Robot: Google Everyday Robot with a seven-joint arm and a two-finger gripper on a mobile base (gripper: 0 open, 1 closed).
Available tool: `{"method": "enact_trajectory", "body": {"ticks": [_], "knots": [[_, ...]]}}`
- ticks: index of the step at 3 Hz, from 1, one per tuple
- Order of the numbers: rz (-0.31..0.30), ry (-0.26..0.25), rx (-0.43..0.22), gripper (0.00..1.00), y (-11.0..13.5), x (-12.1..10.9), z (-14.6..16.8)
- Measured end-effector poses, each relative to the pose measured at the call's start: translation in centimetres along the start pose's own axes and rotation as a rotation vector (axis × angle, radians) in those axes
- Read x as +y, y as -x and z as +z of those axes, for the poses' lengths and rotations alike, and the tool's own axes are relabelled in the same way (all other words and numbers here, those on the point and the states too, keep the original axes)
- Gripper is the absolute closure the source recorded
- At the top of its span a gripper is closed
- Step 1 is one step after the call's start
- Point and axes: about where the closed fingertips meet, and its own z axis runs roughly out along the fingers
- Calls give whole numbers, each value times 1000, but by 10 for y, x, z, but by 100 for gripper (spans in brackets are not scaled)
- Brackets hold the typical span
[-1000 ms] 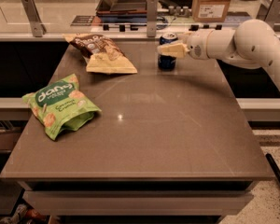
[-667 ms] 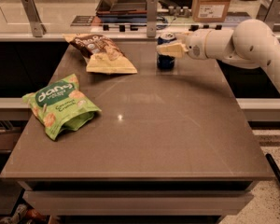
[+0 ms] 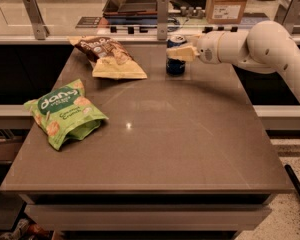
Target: Move pepsi can near green rice chip bag
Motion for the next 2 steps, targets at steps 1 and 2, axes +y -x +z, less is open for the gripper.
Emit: {"method": "enact_trajectory", "body": {"ticks": [1,2], "knots": [[0,1,0,100,0,0,0],[-3,25,8,100,8,8,-4]]}}
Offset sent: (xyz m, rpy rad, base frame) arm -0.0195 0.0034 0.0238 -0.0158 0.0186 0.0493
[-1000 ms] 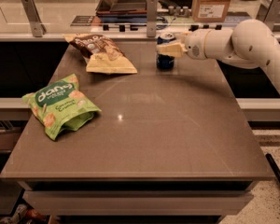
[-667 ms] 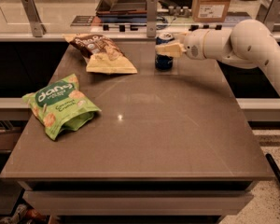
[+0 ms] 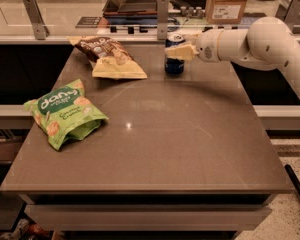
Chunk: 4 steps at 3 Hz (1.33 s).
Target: Move pepsi can near green rice chip bag
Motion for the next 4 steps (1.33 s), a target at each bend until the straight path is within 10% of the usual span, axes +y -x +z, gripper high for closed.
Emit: {"method": "enact_trajectory", "body": {"ticks": [4], "knots": [[-52,93,4,100,27,99,-20]]}}
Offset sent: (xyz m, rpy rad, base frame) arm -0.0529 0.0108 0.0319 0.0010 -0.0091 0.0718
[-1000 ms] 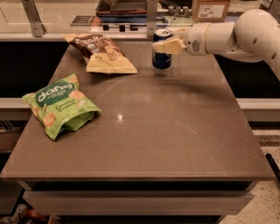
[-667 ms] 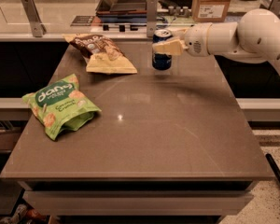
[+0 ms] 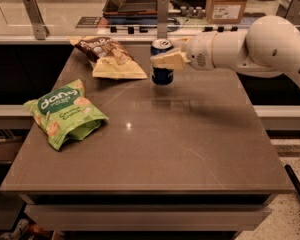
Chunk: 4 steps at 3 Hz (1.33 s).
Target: Move pepsi can near green rice chip bag
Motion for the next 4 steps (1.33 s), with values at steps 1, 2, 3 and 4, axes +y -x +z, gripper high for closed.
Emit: {"method": "enact_trajectory", "body": {"ticks": [1,2,3,4], "knots": [[16,32,5,100,-3,41,11],[22,63,16,100,-5,77,24],[11,80,27,100,-2,108,35],[-7,90,41,100,5,130,42]]}}
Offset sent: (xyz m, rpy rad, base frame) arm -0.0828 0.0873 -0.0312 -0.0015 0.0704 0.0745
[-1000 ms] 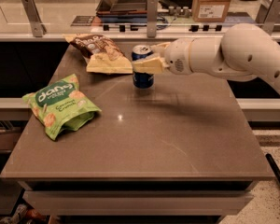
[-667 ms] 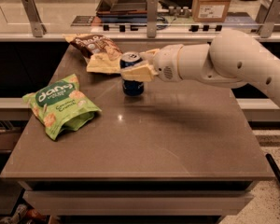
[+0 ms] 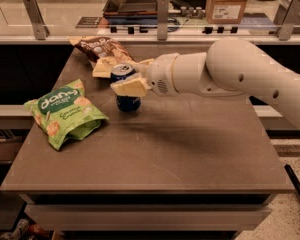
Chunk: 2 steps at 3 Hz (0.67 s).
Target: Move pepsi can near green rice chip bag
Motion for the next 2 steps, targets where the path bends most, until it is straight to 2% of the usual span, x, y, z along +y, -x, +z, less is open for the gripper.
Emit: {"method": "enact_trajectory", "body": {"ticks": [1,2], "knots": [[-14,-1,9,100,1,14,6],[-12,-3,-17,100,-8,17,10]]}}
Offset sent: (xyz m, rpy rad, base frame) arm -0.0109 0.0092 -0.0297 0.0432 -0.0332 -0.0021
